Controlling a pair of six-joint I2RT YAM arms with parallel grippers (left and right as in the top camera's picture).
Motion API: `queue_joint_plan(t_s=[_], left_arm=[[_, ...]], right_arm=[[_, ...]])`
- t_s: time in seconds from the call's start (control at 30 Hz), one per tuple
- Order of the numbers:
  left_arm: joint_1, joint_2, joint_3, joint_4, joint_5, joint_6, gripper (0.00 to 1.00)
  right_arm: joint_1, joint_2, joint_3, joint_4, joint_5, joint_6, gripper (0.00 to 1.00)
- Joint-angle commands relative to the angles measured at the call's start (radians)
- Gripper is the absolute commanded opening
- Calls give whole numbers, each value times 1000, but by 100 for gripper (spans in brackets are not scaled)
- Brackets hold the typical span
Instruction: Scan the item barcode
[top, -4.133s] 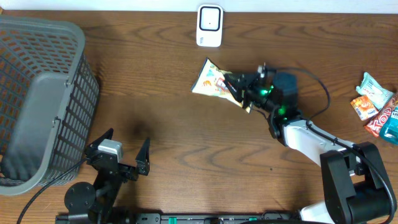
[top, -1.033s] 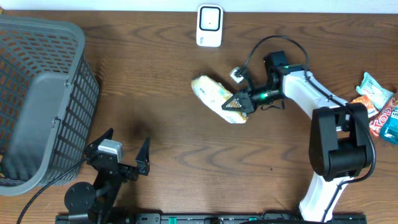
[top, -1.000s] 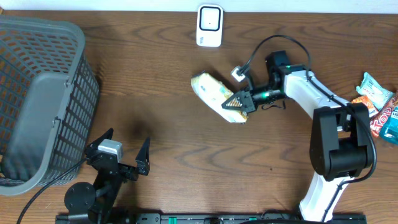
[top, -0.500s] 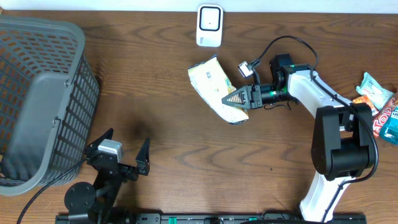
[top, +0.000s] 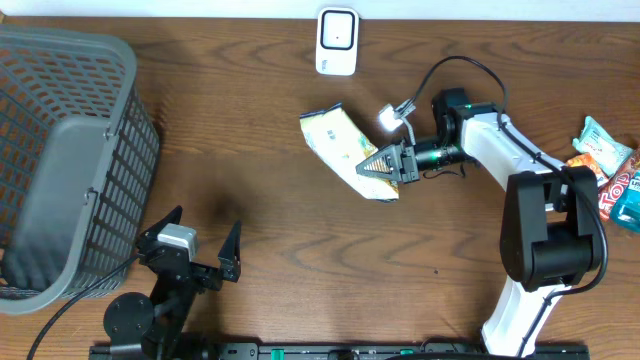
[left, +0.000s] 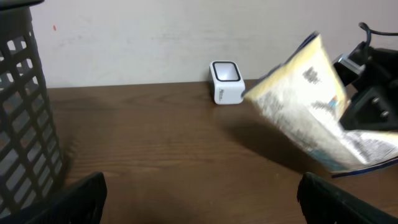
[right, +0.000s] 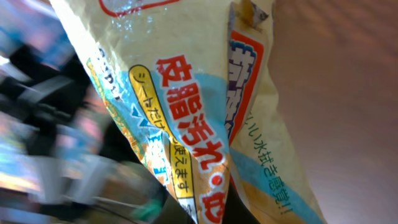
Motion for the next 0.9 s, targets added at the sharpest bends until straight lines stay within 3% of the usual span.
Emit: queue_joint_plan(t_s=[0.0,0.13,0.27,0.6,0.87], left_arm=[[-4,-2,6,2,-5,14,98],[-4,-2,6,2,-6,14,98],[-4,-2,6,2,-5,14,98],[-4,-2,6,2,-5,14,98],[-4,-2,6,2,-5,14,98]], right_arm=[[20,-40,21,112,194,183,2],[34,-48,23,285,388,395,1],[61,-70,51,332,679,470,2],[182,-90,188,360,1260,402,1],[220,-64,191,564,1553,307,1]])
